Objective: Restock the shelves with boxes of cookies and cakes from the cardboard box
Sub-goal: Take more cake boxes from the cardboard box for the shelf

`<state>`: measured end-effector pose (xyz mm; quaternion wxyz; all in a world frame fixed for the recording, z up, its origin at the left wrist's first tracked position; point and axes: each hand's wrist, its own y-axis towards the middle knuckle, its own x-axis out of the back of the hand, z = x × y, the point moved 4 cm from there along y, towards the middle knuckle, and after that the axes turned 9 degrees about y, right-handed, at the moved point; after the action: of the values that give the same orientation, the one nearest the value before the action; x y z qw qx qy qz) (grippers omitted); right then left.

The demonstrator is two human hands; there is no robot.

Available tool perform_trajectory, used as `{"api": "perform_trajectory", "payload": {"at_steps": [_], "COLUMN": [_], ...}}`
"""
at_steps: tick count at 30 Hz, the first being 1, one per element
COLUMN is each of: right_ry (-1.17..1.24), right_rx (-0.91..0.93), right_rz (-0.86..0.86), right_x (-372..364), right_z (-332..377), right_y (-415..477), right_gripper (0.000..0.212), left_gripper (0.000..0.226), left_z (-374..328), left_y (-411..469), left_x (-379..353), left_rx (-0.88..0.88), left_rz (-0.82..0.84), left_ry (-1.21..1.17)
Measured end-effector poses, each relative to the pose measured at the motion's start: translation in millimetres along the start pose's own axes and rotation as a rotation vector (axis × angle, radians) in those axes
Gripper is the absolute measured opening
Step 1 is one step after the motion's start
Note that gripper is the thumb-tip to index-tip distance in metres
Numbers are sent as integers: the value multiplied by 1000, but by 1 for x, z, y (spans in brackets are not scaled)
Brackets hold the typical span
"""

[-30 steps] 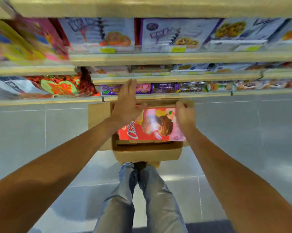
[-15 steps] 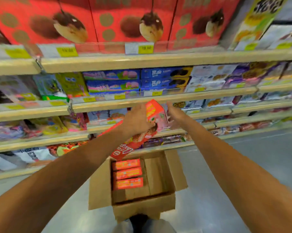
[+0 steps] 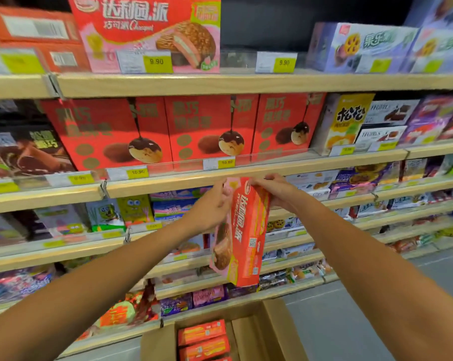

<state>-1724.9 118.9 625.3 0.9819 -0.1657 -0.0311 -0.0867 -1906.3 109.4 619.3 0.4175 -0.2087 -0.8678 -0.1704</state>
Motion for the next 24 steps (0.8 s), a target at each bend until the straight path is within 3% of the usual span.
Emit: {"api": "perform_trajectory", "payload": {"at_steps": [3, 6, 11, 15, 18, 19, 22, 24], "right_ry": [72, 75, 134, 129, 29, -14, -224, -360], "right_rx": [81, 113, 241, 291, 376, 414, 597, 776], "right_rz": [19, 82, 199, 228, 184, 174, 115, -52], "right_x": [0, -6, -16, -11, 4, 10, 25, 36], "right_z": [11, 20, 66, 110, 146, 159, 197, 225], "right_y": [2, -1, -8, -11, -18, -21, -31, -36], "right_gripper": [53, 79, 27, 24, 53, 57, 32, 34], "left_gripper": [58, 64, 77, 46, 16, 22, 46, 59], "left_z": [8, -14, -54, -78, -98, -106, -119, -125], "left_y": [10, 24, 60, 78, 87, 89, 101, 110], "left_x": [29, 56, 85, 113, 125, 129, 140, 155], "left_rx": [-57, -151, -119, -83, -96, -104, -103, -71], "left_rz": [-106, -138, 73, 175, 116, 78, -42, -208], "left_ry": [129, 158, 382, 120, -92, -138, -269, -268]}}
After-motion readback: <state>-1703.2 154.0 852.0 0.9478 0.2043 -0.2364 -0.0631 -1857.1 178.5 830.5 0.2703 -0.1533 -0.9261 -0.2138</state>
